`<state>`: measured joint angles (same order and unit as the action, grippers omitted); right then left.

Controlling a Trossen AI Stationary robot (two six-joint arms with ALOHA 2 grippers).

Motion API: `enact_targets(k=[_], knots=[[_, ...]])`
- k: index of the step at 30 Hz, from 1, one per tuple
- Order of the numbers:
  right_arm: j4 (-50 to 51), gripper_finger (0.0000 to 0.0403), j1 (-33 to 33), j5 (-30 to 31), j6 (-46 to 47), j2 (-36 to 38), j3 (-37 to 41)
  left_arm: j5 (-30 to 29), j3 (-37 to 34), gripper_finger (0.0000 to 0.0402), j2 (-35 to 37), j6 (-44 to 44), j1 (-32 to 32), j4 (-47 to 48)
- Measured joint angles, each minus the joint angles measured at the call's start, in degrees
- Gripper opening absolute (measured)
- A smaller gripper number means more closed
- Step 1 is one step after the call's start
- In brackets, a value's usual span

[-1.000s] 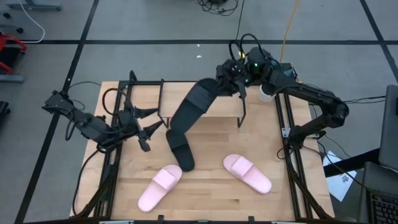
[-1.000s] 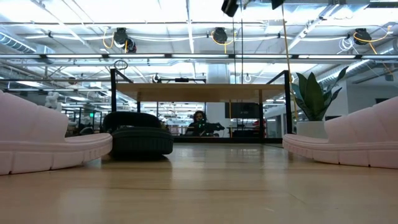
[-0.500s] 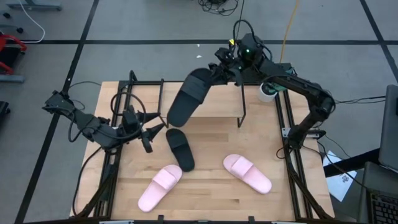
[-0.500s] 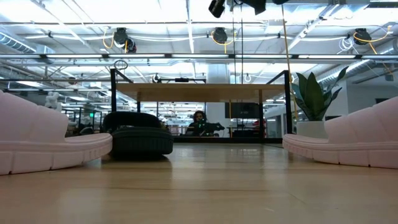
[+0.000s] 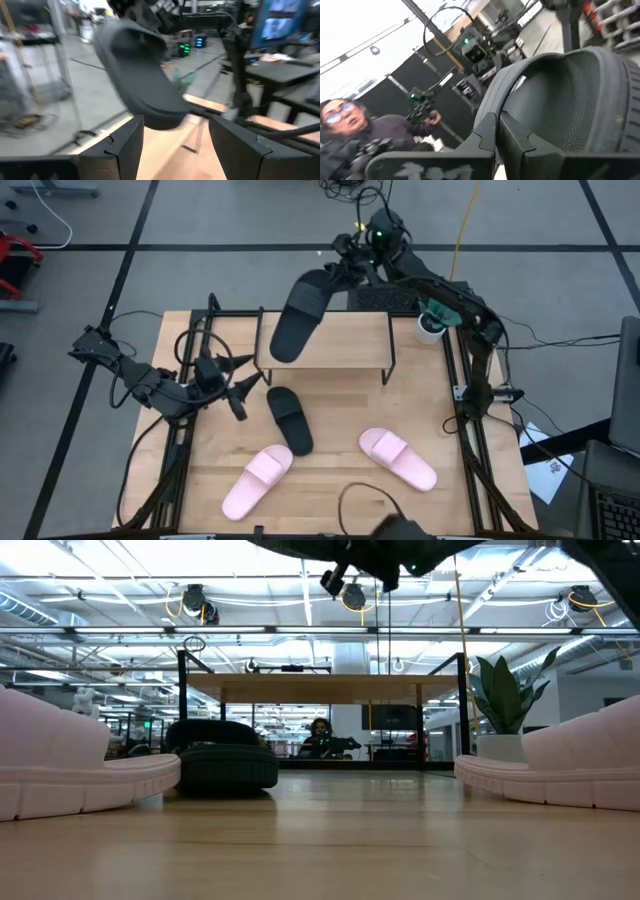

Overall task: Pick and place slides into the shelf
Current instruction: Put the right black slipper on the shelf

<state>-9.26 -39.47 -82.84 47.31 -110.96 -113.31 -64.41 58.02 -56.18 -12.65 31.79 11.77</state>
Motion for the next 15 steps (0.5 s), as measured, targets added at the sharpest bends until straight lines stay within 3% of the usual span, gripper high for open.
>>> enact_targets(k=[4,11,15], knots=[[-0.4,0.0000,-0.6,-4.1,1.3,-3.8,-2.0,-4.6,0.0,0.0225,0.0,3.5,-1.0,-2.6],[-3.2,0.0000,-1.5,-4.6,0.7,-6.2,-2.0,-4.7,0.0,0.0225,0.0,11.5,-4.6,-7.6],[-3.5,0.0000,-1.3,-5.7,0.0,-6.1,-2.0,-3.4,0.0,0.0225,0.0,10.8,-7.3,-7.9]])
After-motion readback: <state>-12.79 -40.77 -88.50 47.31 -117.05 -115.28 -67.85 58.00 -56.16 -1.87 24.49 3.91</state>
